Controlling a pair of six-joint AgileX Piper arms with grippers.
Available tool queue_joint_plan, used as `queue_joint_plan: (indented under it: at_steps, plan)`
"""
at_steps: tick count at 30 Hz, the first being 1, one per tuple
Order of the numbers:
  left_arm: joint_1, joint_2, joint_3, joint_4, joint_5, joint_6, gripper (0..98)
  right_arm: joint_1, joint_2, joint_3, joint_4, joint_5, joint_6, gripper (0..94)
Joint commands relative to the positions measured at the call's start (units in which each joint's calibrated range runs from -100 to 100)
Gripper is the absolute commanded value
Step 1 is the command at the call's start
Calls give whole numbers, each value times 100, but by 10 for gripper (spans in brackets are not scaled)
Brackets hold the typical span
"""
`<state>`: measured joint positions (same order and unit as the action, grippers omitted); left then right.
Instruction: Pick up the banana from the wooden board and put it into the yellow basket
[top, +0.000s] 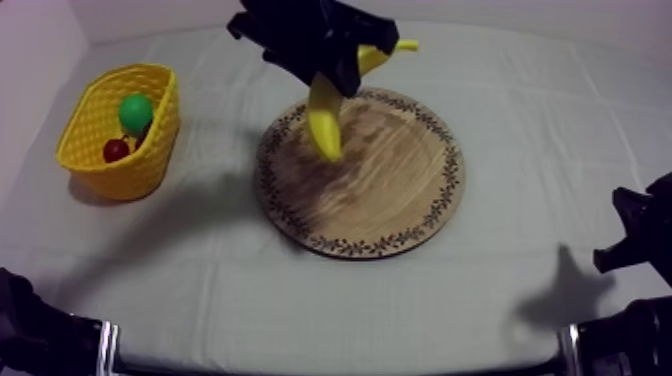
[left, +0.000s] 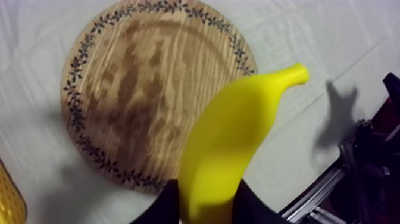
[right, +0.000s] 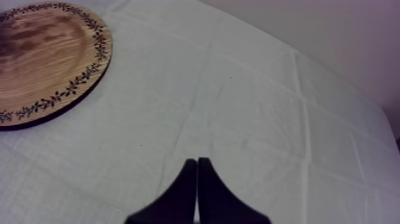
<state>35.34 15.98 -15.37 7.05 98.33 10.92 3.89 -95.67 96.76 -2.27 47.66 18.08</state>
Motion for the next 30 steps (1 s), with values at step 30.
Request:
queue_joint_plan:
  at_steps: [30]
  plan:
    - [-2823,-1725,2221,-158,27,-451,218,2,0,1,0,0,1,3]
